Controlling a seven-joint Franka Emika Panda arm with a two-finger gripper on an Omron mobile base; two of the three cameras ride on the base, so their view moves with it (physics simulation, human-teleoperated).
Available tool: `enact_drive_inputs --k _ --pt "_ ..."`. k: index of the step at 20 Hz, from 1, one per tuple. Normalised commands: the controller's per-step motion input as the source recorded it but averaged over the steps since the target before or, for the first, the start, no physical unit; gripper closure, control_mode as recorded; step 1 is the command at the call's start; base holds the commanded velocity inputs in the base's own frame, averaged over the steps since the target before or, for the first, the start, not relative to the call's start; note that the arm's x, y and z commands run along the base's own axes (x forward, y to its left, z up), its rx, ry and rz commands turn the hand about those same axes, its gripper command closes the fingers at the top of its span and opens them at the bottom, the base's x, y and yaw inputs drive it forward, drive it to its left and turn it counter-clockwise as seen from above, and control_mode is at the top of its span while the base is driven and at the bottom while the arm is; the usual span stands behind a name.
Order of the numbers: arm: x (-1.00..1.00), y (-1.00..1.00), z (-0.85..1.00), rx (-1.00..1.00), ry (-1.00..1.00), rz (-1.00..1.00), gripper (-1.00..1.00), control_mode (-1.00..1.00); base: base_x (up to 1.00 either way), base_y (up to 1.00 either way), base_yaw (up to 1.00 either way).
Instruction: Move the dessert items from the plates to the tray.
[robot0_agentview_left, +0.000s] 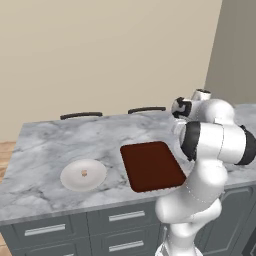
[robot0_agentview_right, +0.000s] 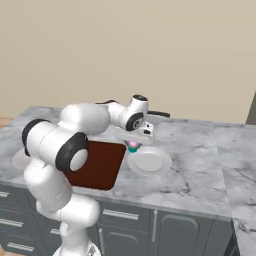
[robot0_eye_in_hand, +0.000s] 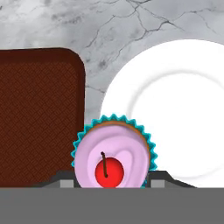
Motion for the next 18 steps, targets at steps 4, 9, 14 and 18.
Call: enact_drive_inputs --k 4,9,14,18 --pt "-0.07 1.00 0.00 0.00 0.00 0.05 1.00 -1.00 0.00 0.00 0.00" --pt "-0.07 1.00 0.00 0.00 0.00 0.06 1.00 -1.00 0.00 0.00 0.00" --pt "0.00 0.94 -0.02 0.00 0.00 0.02 1.00 -1.00 0.00 0.00 0.00" --pt "0.02 0.39 -0.10 -0.03 0.01 0.00 1.00 -1.00 0.00 0.00 0.00"
